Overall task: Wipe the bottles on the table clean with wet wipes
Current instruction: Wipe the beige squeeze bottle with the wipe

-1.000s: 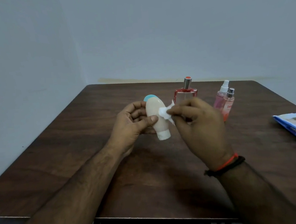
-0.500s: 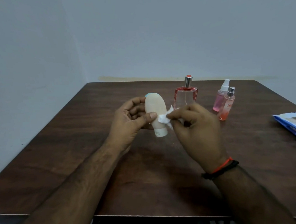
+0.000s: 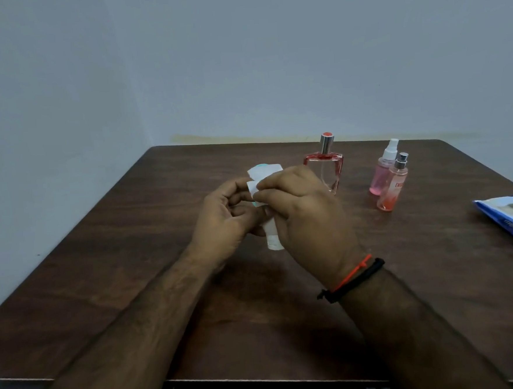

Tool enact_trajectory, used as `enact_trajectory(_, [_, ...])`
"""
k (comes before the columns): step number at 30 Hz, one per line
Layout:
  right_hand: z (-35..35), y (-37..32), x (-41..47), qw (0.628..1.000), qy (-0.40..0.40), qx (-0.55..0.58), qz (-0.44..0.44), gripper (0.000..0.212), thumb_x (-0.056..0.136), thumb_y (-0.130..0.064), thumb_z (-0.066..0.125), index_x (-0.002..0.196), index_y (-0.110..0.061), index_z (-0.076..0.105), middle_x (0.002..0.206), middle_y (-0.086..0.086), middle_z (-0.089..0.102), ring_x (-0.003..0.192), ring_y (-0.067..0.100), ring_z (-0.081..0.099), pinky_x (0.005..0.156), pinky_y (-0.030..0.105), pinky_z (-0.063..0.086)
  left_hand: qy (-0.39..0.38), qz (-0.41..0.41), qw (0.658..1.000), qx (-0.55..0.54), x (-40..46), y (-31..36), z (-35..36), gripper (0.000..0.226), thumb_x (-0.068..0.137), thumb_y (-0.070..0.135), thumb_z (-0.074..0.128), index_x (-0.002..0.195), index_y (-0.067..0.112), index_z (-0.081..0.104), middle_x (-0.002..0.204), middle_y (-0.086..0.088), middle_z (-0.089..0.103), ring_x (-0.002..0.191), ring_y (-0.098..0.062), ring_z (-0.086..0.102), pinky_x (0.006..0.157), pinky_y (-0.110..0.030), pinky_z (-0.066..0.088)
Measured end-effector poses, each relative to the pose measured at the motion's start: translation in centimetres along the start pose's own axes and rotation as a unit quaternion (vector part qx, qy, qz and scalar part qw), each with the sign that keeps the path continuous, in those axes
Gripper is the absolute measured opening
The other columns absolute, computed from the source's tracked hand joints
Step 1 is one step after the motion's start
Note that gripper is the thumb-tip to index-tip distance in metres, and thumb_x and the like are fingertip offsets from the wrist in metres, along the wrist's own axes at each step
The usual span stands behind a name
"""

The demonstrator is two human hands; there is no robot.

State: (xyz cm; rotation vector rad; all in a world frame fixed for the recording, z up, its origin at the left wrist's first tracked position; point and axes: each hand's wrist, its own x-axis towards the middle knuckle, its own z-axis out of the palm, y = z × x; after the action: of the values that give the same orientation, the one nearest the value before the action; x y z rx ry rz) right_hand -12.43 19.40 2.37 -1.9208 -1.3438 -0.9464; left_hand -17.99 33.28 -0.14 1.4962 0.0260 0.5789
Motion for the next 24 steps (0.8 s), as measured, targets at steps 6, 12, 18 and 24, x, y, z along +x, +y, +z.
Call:
enact_trajectory(6, [0.1, 0.6, -0.4, 0.993, 0.042, 0.043, 0.102, 0.021, 0.084, -0.001, 0.065, 0.101, -0.006, 0.075, 0.12, 0.013, 0.064, 0.11, 0.027, 0.06, 0.095, 0.024, 0.045, -0.026, -0.043, 0.995, -0.083, 0.0, 0.0, 0.1, 0.038, 0.09, -0.001, 0.063, 0.127, 0.007, 0.058, 0.106, -0.011, 0.072, 0.088, -0.021, 0.071, 0.065, -0.033, 0.058])
enact_trajectory(12, [-0.2, 0.4, 0.0, 0.976, 0.08, 0.112, 0.17, 0.031, 0.082, 0.006, 0.067, 0.107, -0.01, 0.074, 0.115, 0.004, 0.066, 0.107, 0.009, 0.056, 0.095, 0.006, 0.039, -0.064, -0.083, 0.984, -0.143, 0.2, -0.4, -0.1, 0.043, 0.086, 0.017, 0.062, 0.128, 0.021, 0.059, 0.109, -0.013, 0.071, 0.096, -0.026, 0.067, 0.082, -0.042, 0.056])
enact_trajectory(18, [-0.5, -0.2, 0.1, 0.982, 0.081, 0.09, 0.145, 0.036, 0.08, 0.007, 0.066, 0.111, -0.011, 0.072, 0.108, 0.001, 0.069, 0.102, 0.017, 0.06, 0.092, 0.009, 0.039, -0.084, -0.092, 0.976, -0.176, 0.0, -0.1, -0.1, 0.049, 0.086, 0.018, 0.066, 0.133, 0.022, 0.054, 0.11, -0.017, 0.069, 0.095, -0.028, 0.069, 0.076, -0.044, 0.06])
enact_trajectory(24, [-0.8, -0.9, -1.6, 0.993, 0.033, 0.09, 0.073, 0.02, 0.089, -0.009, 0.058, 0.104, -0.011, 0.072, 0.103, 0.0, 0.07, 0.095, 0.017, 0.059, 0.086, 0.022, 0.044, -0.067, -0.062, 0.979, -0.184, 0.0, 0.1, 0.1, 0.043, 0.087, 0.009, 0.06, 0.129, 0.019, 0.056, 0.109, -0.017, 0.07, 0.089, -0.024, 0.07, 0.07, -0.038, 0.06])
